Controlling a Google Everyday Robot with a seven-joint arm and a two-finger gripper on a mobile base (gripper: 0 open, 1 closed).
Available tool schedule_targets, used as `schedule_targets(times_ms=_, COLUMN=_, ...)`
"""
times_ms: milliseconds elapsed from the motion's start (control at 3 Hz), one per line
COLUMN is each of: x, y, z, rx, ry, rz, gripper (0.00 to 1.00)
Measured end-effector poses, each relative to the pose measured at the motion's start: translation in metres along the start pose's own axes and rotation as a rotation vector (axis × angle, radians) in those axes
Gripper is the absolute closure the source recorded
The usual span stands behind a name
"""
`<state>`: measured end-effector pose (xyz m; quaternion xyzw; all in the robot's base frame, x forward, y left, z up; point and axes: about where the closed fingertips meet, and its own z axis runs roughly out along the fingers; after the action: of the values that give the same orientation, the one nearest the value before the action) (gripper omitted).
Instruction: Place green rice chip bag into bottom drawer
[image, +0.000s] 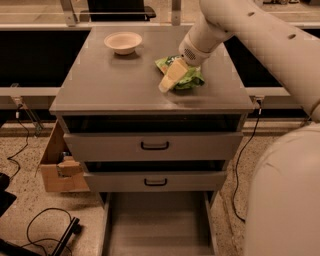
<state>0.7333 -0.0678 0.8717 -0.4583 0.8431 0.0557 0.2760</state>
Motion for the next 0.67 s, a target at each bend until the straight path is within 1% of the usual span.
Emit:
schedule_targets(times_ms=333, x=0.008, y=-0.009, z=0.023, rx=0.023, ry=0.033, rz=0.026, gripper=0.15)
schedule_targets(times_ms=667, x=0.009, y=-0.016, z=0.035, rx=0.03, ry=0.018, rz=0.042, gripper=0.39)
